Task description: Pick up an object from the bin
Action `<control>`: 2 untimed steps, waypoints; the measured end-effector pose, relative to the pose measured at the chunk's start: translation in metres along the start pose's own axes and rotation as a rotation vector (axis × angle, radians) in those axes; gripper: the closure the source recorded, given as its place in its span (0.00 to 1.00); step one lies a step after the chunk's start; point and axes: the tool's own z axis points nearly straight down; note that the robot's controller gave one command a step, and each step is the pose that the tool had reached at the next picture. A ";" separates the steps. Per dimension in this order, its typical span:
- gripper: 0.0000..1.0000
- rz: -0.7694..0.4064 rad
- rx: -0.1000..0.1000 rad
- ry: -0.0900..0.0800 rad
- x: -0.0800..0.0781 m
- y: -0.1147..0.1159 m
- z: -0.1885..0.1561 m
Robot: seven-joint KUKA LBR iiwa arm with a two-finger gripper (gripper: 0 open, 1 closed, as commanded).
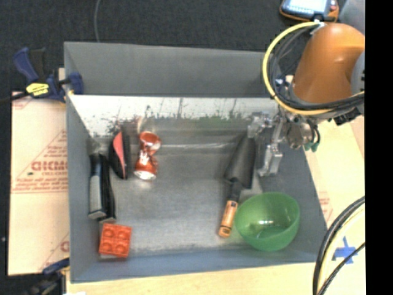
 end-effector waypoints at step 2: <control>0.00 0.012 0.000 -0.005 -0.012 -0.002 0.005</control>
Offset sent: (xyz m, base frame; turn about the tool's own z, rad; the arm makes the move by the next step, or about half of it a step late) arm 0.0284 -0.0034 -0.0185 0.0288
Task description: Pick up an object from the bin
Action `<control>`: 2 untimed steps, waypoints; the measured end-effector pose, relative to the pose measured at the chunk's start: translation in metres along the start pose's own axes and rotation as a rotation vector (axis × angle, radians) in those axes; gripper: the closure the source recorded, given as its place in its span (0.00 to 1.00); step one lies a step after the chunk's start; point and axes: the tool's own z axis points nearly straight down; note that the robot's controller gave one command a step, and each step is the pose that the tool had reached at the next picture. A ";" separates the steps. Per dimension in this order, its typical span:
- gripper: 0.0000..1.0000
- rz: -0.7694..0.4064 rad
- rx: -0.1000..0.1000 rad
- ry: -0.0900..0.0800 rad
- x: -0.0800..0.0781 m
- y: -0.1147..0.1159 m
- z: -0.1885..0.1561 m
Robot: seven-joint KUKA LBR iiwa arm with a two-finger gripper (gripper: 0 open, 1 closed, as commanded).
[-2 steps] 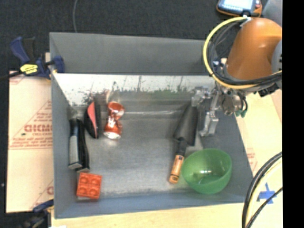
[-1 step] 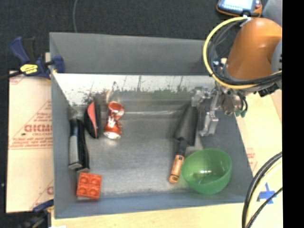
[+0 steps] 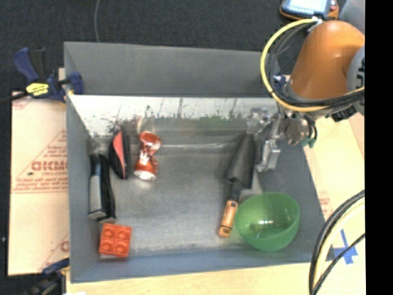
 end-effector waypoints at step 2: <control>0.00 -0.269 -0.002 0.007 0.017 -0.029 0.042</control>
Offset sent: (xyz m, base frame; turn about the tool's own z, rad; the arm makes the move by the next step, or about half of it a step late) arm -0.0153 -0.0263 -0.0400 -0.2735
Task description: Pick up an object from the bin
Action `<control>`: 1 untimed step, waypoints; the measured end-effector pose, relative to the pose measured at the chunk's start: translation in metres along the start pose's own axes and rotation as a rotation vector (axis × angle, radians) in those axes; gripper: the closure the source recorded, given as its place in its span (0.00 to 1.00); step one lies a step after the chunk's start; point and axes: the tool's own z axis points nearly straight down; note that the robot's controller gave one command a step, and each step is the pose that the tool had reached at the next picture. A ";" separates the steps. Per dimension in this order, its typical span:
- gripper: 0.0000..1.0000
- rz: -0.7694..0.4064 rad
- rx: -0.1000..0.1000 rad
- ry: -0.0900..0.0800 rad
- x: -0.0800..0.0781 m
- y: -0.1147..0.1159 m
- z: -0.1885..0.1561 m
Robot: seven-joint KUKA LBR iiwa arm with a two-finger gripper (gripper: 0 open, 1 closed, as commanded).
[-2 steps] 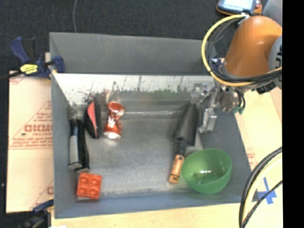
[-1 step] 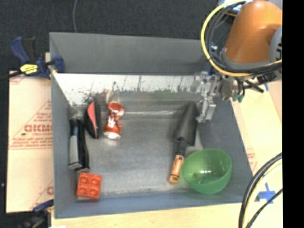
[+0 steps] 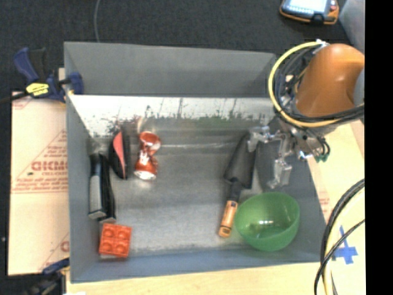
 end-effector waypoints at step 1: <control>0.00 -0.098 0.007 -0.017 -0.018 0.026 -0.067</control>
Offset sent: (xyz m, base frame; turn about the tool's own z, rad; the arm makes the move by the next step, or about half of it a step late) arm 0.0079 0.0267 -0.0367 -0.2831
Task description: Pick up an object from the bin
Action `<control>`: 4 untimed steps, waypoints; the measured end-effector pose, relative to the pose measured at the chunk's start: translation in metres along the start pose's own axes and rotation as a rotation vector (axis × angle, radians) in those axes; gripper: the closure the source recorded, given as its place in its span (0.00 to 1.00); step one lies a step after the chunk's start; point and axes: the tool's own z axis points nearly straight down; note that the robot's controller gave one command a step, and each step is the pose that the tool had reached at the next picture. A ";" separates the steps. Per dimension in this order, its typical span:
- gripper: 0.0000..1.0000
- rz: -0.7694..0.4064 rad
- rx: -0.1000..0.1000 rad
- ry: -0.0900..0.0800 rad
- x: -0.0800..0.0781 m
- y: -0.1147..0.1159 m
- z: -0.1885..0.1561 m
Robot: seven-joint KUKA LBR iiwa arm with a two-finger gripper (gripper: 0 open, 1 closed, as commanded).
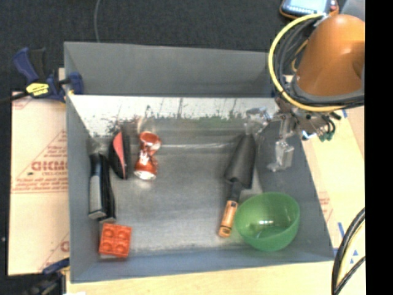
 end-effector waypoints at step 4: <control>0.00 -0.360 -0.008 0.004 0.061 -0.006 0.147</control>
Offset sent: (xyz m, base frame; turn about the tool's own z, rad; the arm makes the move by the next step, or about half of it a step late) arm -0.0714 -0.0416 -0.0494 -0.1753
